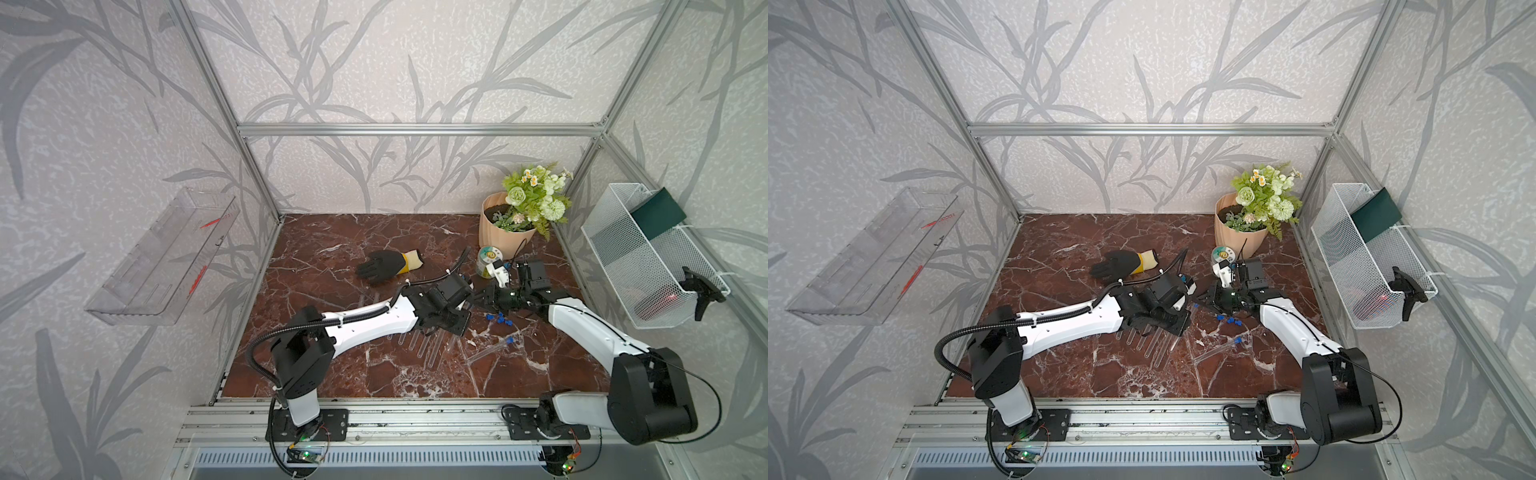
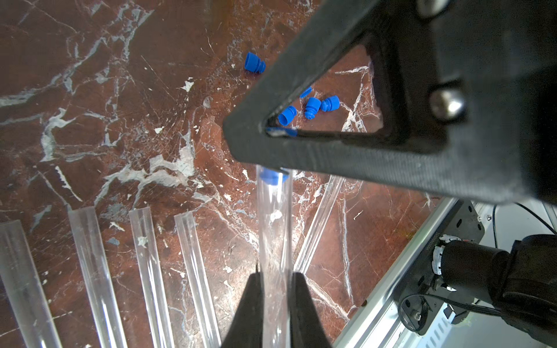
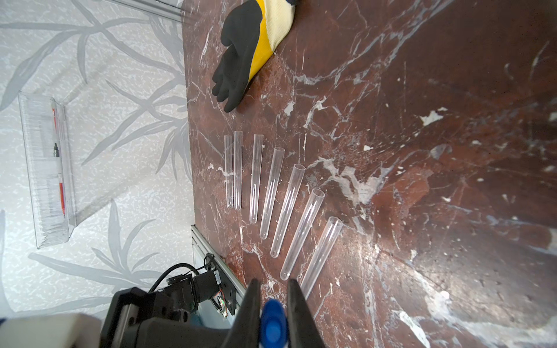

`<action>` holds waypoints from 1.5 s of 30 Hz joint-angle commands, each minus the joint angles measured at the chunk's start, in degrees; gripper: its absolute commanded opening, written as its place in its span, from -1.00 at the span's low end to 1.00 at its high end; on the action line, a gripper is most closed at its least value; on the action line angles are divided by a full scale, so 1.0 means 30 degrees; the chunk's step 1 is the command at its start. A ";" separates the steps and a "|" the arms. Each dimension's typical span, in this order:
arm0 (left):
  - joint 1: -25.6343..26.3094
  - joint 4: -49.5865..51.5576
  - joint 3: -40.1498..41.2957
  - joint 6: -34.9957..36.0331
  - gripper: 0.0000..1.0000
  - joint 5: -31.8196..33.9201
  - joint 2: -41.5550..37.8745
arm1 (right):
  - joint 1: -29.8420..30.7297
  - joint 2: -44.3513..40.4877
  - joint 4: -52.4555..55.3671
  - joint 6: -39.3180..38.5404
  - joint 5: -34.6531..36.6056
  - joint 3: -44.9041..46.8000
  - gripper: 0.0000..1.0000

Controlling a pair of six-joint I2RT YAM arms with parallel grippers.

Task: Remove stoppers from test tubes
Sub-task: Open the stopper on the test tube.

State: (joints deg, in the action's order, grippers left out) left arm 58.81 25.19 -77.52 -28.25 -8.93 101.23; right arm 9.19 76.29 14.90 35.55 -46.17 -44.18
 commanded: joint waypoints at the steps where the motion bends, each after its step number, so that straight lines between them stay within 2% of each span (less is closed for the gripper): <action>1: 0.0142 0.1299 -0.0165 0.0254 -0.86 -0.0106 0.0203 | -0.0469 0.0101 -0.0717 -0.0014 0.0292 -0.0887 -0.93; 16: 0.0308 0.1561 -0.0234 0.0567 -0.86 0.0242 0.0392 | -0.0865 0.0372 0.0621 -0.1090 0.0514 -0.1911 -0.94; 45: 0.0617 0.1129 0.0009 0.0833 -0.86 0.0065 0.0207 | -0.1187 0.0503 0.0207 -0.0662 0.0327 -0.2088 -0.96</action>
State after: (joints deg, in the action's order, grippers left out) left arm 59.24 23.42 -78.02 -26.57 -6.66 101.47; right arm 7.18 77.87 18.87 33.43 -47.18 -47.86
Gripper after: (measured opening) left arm 0.136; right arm 0.149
